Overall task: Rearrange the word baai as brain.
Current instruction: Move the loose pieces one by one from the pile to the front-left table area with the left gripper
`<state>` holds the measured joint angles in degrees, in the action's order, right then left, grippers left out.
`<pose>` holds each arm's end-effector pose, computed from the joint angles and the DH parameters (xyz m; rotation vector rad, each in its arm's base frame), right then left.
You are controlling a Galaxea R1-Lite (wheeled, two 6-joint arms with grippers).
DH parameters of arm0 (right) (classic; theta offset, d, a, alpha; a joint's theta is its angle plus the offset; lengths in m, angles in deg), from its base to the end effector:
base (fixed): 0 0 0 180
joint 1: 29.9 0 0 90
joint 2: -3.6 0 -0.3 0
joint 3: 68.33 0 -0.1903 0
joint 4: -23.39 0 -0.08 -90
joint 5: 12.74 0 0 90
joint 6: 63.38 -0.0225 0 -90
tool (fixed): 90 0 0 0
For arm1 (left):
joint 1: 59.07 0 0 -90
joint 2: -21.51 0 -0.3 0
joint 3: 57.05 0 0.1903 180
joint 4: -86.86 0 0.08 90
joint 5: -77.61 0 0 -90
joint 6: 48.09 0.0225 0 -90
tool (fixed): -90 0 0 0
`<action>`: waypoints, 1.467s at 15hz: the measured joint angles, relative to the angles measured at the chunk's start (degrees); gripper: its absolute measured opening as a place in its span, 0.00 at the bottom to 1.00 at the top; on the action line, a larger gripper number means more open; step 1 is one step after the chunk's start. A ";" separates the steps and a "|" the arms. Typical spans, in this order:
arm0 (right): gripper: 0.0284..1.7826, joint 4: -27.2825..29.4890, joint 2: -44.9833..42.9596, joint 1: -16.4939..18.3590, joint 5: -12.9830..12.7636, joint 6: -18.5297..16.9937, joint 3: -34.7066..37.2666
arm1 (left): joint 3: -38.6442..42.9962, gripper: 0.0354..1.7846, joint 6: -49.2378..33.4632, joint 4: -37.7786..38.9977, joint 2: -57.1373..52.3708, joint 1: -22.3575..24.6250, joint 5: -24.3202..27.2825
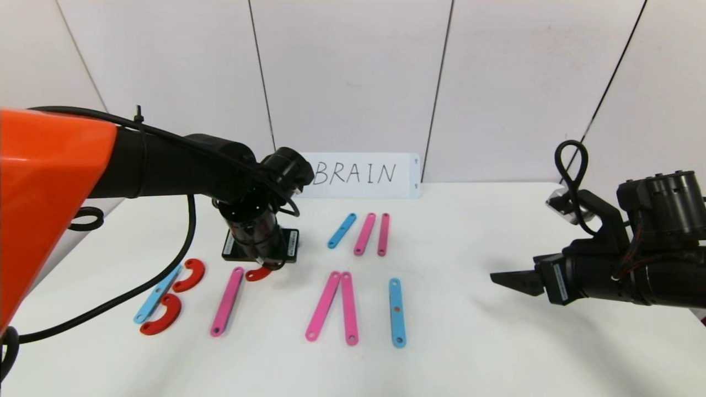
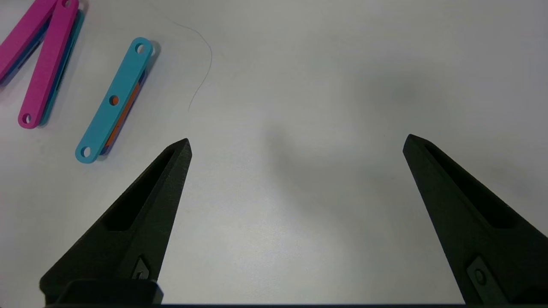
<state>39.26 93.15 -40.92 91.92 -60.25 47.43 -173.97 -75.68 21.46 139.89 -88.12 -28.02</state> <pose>0.2406 0.0527 0.1516 -0.0284 0.7122 0.4482 0.3288 -0.1757 0.1656 0.0120 1.0895 0.0564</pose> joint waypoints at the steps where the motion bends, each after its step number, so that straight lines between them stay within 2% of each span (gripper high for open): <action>1: 0.97 0.01 0.02 0.00 -0.02 0.00 0.00 | 0.78 0.15 -0.02 0.04 -0.09 0.17 0.20; 7: 0.97 0.00 0.17 -0.11 -0.05 0.00 0.00 | 6.10 0.15 0.06 5.66 0.17 0.98 0.74; 22: 0.97 0.00 0.35 -0.55 -0.07 -0.02 0.28 | 7.41 0.17 0.77 5.74 1.49 2.40 1.24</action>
<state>39.26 93.51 -41.47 91.84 -60.27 47.71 -166.56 -74.91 27.20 141.38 -85.72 -26.77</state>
